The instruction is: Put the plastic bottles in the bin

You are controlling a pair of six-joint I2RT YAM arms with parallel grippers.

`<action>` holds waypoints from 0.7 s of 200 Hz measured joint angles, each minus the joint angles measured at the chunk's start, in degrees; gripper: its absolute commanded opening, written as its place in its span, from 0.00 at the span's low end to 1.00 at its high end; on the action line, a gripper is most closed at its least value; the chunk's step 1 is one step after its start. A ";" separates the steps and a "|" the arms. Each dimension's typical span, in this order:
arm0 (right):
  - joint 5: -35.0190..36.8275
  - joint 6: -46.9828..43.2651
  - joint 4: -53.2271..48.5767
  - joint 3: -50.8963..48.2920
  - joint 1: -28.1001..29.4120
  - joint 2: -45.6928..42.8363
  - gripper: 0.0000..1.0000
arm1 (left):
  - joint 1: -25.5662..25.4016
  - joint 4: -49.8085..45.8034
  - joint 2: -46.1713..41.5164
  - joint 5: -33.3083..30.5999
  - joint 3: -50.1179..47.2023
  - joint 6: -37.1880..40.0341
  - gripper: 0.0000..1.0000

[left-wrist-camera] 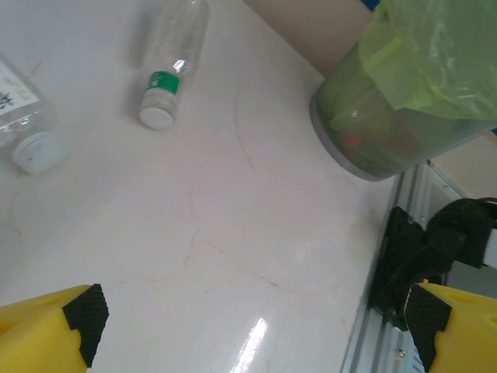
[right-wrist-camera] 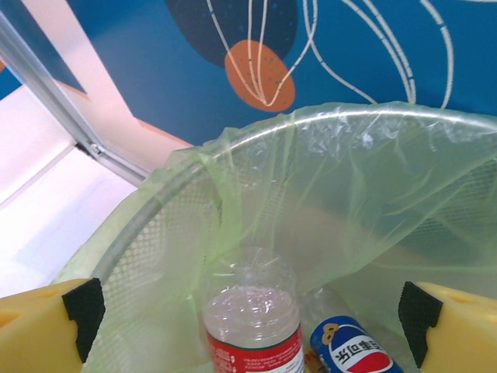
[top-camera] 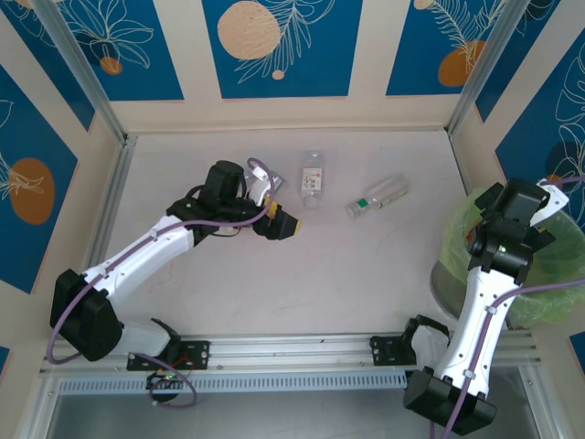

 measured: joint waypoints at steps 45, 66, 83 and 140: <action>-1.57 0.17 -0.39 0.28 3.21 -1.11 1.00 | 0.00 -4.22 2.91 -11.04 0.35 -0.07 1.00; -0.31 -0.02 -0.33 0.28 7.72 -1.99 1.00 | 0.00 -6.49 5.33 -14.62 1.36 -0.09 1.00; 1.31 -0.31 -0.13 0.28 11.63 -2.25 0.99 | 0.07 -7.69 7.21 -17.16 2.21 -0.13 1.00; 3.93 -1.36 0.55 0.28 22.27 -2.19 1.00 | 1.62 -13.70 10.40 -28.06 3.67 -0.02 1.00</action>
